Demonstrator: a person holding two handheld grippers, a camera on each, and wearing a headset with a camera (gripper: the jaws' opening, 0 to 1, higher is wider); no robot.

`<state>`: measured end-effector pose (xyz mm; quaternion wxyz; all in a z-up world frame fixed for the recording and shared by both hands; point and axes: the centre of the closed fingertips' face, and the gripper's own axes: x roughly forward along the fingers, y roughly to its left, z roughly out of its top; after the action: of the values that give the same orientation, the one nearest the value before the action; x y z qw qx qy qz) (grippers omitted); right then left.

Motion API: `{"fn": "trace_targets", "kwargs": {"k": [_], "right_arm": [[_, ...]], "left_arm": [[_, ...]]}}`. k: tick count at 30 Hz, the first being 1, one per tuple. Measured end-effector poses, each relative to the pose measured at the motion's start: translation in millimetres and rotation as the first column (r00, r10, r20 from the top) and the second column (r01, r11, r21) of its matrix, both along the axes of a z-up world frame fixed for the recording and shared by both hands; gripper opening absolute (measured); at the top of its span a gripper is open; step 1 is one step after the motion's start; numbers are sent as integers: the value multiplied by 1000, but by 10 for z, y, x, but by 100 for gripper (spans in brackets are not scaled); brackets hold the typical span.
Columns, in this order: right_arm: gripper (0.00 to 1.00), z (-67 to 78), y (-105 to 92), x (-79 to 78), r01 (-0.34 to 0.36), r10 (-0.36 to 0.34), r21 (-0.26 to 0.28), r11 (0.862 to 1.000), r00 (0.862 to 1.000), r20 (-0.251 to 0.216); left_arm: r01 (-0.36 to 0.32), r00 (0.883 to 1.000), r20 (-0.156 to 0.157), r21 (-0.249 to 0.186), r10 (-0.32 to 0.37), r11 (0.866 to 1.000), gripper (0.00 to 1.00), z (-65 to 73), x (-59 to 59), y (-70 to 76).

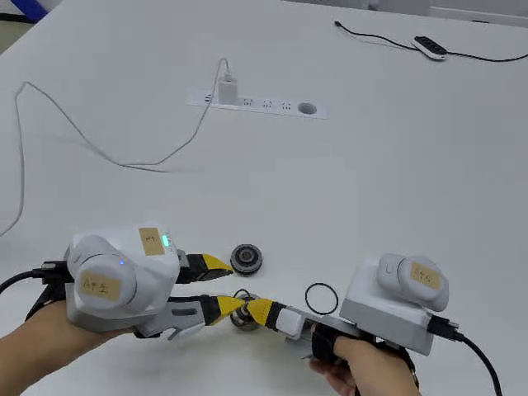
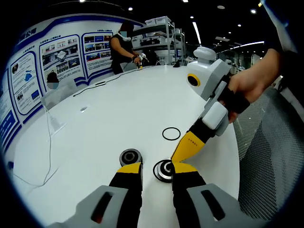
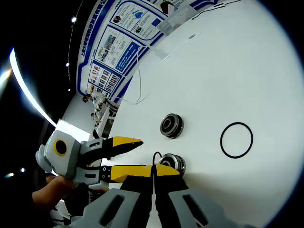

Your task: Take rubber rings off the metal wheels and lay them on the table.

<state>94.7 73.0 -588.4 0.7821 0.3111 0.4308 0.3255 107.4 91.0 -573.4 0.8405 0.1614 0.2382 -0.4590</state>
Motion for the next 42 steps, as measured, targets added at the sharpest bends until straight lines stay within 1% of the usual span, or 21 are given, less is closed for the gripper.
{"fn": "trace_targets", "kwargs": {"k": [2, 5, 7, 12, 15, 16, 18, 22, 25, 27, 29, 32, 36, 42], "right_arm": [[1, 52, 3, 14, 9, -9, 17, 1000, 1000, 3], [1, 136, -6, 50, 21, -22, 45, 999, 1000, 18], [1, 206, -39, 107, 45, -47, 69, 997, 998, 29], [1, 317, -201, 244, 100, -104, 89, 991, 994, 44], [1, 326, -316, 292, 134, -138, 91, 987, 990, 43], [1, 317, -372, 309, 153, -157, 91, 984, 987, 38], [1, 286, -442, 315, 169, -172, 81, 982, 985, 32], [1, 186, -628, 330, 217, -218, 55, 975, 976, 11], [1, 114, -736, 341, 239, -239, 34, 970, 971, 3], [1, 66, -805, 346, 256, -256, 18, 966, 967, -4], [1, 31, -868, 362, 272, -272, 12, 962, 962, -9], [1, -23, -940, 381, 286, -286, 0, 958, 958, -16], [1, -86, -989, 372, 298, -298, -7, 954, 954, -30], [2, -167, -1047, 347, 304, -306, -46, 951, 952, -32]], "left_arm": [[-19, 1000, -2, 2, 19, 1000, 23, 10, 7, 24], [-24, 1000, -4, -2, 24, 1000, 24, 18, 4, 38], [-26, 1000, 0, -4, 26, 1000, 24, 36, -1, 40], [-29, 1000, 10, -16, 29, 999, 25, 87, 9, 22], [-24, 1000, 15, -21, 24, 999, 26, 116, 7, -5], [-22, 1000, 16, -23, 23, 999, 26, 118, 8, -13], [-19, 1000, 16, -25, 19, 1000, 26, 124, 7, -28], [-12, 1000, 12, -23, 13, 1000, 26, 109, 4, -54], [-12, 1000, 0, -24, 12, 1000, 26, 95, -7, -69], [-10, 1000, 1, -24, 10, 1000, 26, 91, -8, -75], [-9, 1000, -1, -26, 9, 1000, 26, 87, -11, -77], [-12, 1000, -3, -27, 12, 1000, 26, 85, -4, -72], [-17, 1000, -9, -33, 16, 999, 26, 88, -2, -71], [-16, 1000, -13, -35, 15, 999, 26, 90, -13, -82]]}}
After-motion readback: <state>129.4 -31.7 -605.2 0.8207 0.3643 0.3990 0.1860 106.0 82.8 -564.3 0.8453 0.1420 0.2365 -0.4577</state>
